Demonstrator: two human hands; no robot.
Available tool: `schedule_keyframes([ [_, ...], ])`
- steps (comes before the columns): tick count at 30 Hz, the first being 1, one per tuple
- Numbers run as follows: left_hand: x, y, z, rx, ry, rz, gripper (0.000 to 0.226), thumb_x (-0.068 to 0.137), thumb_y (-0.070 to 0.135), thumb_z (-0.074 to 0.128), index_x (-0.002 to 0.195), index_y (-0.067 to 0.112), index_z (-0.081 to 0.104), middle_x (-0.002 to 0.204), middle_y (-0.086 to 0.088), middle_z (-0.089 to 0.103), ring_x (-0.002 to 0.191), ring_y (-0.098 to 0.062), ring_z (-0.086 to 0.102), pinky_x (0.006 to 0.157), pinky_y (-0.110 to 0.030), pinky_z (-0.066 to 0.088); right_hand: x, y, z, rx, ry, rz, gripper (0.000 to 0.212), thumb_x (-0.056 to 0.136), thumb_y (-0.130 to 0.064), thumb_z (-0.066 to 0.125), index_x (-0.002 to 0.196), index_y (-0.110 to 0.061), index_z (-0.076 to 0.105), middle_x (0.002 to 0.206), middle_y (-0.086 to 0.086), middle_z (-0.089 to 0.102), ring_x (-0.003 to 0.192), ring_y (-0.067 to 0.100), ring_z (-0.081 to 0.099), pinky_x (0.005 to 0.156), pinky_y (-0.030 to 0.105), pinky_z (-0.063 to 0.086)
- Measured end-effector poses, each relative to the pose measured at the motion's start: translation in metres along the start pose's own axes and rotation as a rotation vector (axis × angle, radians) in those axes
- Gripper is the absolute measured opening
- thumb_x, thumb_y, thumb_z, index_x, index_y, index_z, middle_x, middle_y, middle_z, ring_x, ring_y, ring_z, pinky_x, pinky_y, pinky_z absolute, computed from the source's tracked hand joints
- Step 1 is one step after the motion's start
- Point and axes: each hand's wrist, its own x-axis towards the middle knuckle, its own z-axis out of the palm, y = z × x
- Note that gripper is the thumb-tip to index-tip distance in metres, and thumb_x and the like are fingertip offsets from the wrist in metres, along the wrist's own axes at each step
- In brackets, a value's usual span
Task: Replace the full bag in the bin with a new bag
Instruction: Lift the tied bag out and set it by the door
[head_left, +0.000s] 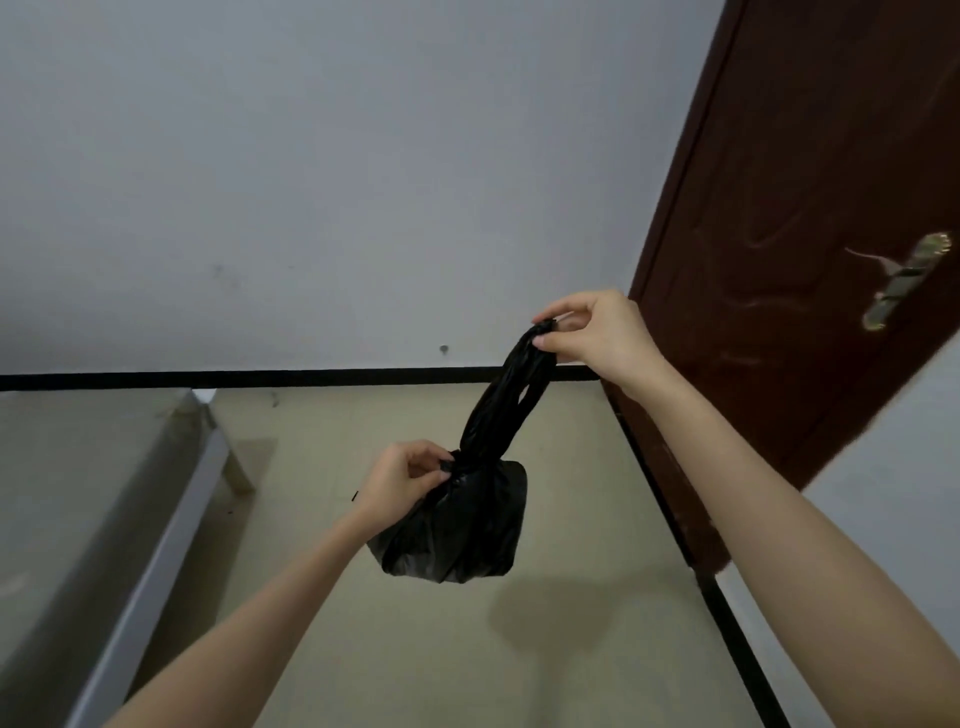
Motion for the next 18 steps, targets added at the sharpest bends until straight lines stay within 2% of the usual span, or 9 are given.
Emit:
schedule_keyframes([
  [3, 0.053, -0.034, -0.035, -0.027, 0.081, -0.061, 0.031, 0.078, -0.001, 0.065, 0.076, 0.030, 0.064, 0.061, 0.020, 0.069, 0.064, 0.003, 0.065, 0.060, -0.010, 0.050, 0.078, 0.005, 0.040, 0.044, -0.069, -0.004, 0.019, 0.072, 0.001, 0.072, 0.081, -0.016, 0.069, 0.089, 0.023, 0.072, 0.077, 0.025, 0.071, 0.078, 0.035, 0.059],
  [7, 0.131, -0.073, -0.076, -0.035, 0.148, -0.129, 0.029, 0.079, -0.004, 0.064, 0.076, 0.026, 0.063, 0.054, 0.019, 0.066, 0.056, 0.005, 0.061, 0.054, -0.008, 0.047, 0.184, 0.010, 0.088, 0.057, -0.166, -0.054, 0.018, 0.072, 0.000, 0.071, 0.081, -0.016, 0.069, 0.087, 0.023, 0.072, 0.080, 0.031, 0.071, 0.080, 0.037, 0.058],
  [10, 0.192, -0.102, -0.102, -0.027, 0.207, -0.197, 0.027, 0.079, -0.004, 0.063, 0.077, 0.022, 0.064, 0.051, 0.012, 0.063, 0.055, 0.005, 0.059, 0.058, -0.008, 0.047, 0.260, 0.013, 0.120, 0.060, -0.252, -0.068, 0.018, 0.073, 0.001, 0.070, 0.087, -0.010, 0.069, 0.089, 0.025, 0.071, 0.083, 0.031, 0.071, 0.077, 0.031, 0.059],
  [16, 0.314, -0.146, -0.141, 0.019, 0.217, -0.276, 0.015, 0.080, -0.002, 0.062, 0.083, 0.013, 0.062, 0.062, 0.007, 0.058, 0.053, 0.009, 0.056, 0.057, -0.003, 0.042, 0.399, 0.023, 0.171, 0.043, -0.335, -0.048, 0.017, 0.073, -0.001, 0.071, 0.086, -0.012, 0.070, 0.084, 0.020, 0.073, 0.079, 0.028, 0.071, 0.077, 0.031, 0.058],
  [18, 0.358, -0.165, -0.156, 0.025, 0.196, -0.289, 0.015, 0.080, -0.001, 0.062, 0.083, 0.014, 0.061, 0.064, 0.003, 0.058, 0.052, 0.005, 0.056, 0.055, -0.004, 0.042, 0.442, 0.031, 0.188, 0.022, -0.348, -0.041, 0.017, 0.073, -0.002, 0.071, 0.086, -0.013, 0.070, 0.083, 0.018, 0.073, 0.077, 0.026, 0.071, 0.076, 0.029, 0.059],
])
